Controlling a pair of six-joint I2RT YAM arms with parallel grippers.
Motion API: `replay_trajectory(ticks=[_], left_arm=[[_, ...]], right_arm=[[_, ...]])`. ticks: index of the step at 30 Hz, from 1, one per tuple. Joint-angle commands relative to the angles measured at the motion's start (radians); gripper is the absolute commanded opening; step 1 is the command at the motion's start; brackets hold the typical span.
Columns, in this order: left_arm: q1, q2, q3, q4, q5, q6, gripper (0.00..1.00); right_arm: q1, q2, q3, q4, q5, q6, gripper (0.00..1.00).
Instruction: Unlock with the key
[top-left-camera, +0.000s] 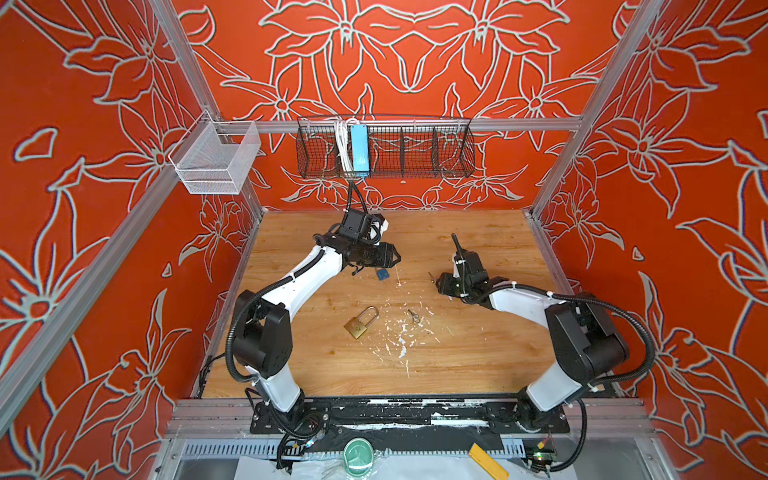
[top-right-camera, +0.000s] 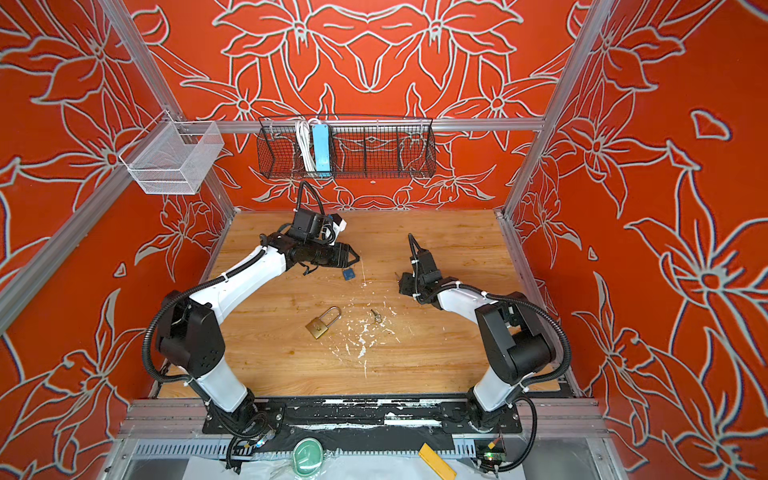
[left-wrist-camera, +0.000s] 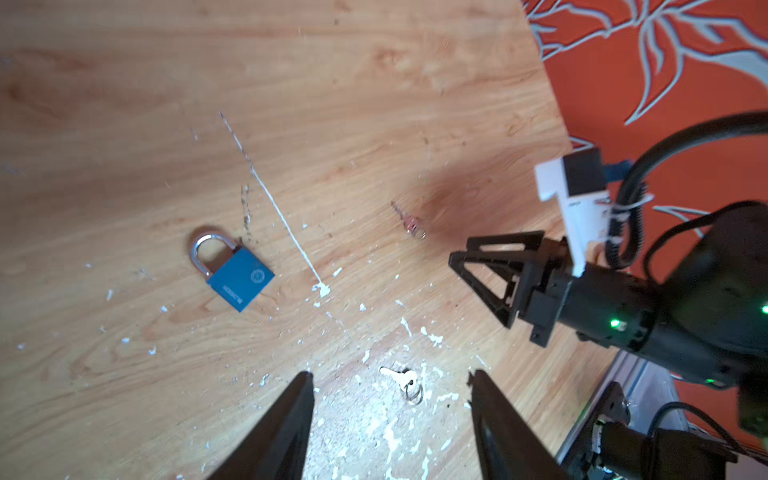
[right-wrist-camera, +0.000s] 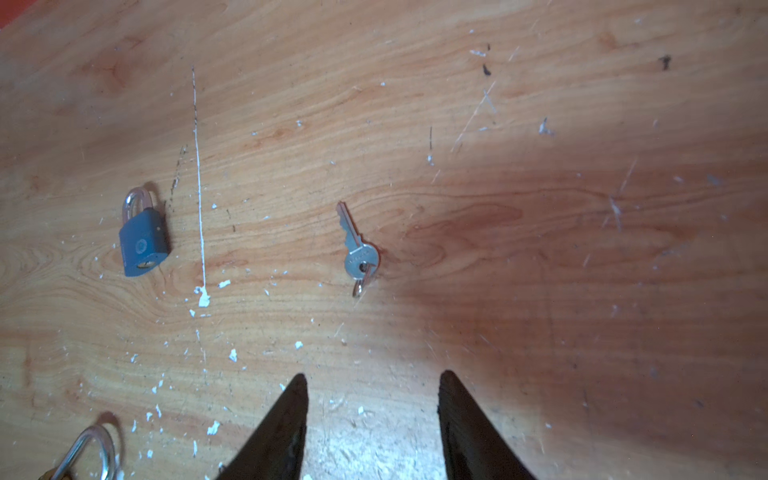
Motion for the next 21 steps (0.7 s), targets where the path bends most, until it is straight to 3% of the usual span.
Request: replay_trajectory(ticks=[1, 7, 21], left_arm=[[0.001, -0.017, -0.004, -0.004, 0.010, -0.008, 0.61], [0.001, -0.026, -0.010, -0.003, -0.001, 0.000, 0.61], [0.000, -0.020, -0.012, 0.008, 0.027, -0.007, 0.61]], right_arm=[[0.005, 0.044, 0.056, -0.009, 0.039, 0.021, 0.51], [0.007, 0.143, 0.155, -0.044, 0.045, 0.031, 0.45], [0.008, 0.215, 0.186, -0.061, 0.012, 0.058, 0.40]])
